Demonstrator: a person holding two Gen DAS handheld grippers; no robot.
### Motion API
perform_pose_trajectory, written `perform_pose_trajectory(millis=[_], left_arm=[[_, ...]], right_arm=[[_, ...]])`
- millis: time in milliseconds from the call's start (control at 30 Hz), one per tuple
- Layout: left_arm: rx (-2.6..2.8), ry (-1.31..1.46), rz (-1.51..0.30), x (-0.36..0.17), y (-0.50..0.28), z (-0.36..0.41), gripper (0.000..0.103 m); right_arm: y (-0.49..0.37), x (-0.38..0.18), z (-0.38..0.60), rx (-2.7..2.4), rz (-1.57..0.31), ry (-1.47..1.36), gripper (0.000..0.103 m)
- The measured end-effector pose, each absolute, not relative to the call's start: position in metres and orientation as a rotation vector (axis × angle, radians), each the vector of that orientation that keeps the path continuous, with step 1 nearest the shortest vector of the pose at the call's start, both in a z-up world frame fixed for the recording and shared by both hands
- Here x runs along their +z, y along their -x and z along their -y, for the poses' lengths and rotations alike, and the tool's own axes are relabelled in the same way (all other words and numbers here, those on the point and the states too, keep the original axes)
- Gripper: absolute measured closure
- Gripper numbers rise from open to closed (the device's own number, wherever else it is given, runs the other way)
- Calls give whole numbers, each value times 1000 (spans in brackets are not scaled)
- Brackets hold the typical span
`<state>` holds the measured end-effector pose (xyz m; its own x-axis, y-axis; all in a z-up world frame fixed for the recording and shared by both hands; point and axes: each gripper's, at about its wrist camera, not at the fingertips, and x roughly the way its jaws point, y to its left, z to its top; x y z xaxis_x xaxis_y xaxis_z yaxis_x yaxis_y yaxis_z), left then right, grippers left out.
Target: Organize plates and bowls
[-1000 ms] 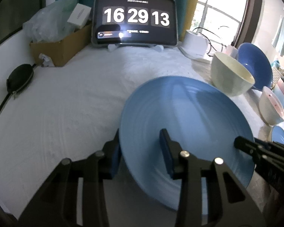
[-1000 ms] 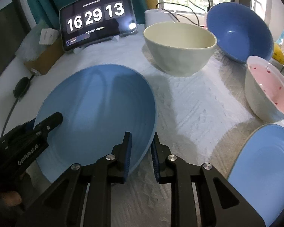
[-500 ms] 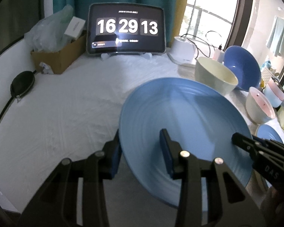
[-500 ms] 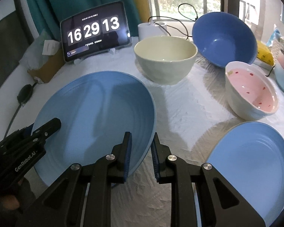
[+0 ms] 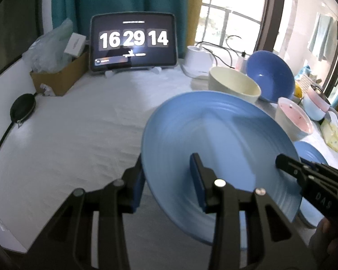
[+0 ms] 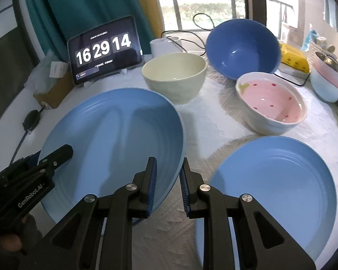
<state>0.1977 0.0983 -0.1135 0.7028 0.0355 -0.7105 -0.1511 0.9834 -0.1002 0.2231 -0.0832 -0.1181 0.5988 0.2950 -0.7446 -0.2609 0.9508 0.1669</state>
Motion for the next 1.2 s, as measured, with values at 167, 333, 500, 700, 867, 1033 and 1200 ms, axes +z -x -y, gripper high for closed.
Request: perform_pose_trajectory(millis=[167,333,500,700,867,1033,1200], left_arm=[[85,138,-781,-109,-194,-83,64],[67,118,-779,-106,-191,-66,64],[52,98,-779,-104,-189,-50,64],[29,73,-780,-101,-186,-28,64],[6,52,-782,-98,-183,-9,64],[-10,34,-786,-98,-183,8,64],[-28,13,-789,-98,-182,24,64]], right_arm=[[-216,-114,102,306,-854,-65,81],[-212,-112,118,292,-842,-88,81],[-207,-112,135,278,-835,-113,81],[-200,-113,159,258,-826,-142,81],[-195,-112,177,239,-820,-164,81],[-191,-113,193,224,-820,-183,81],[-187,-114,209,211,-821,-200,81]])
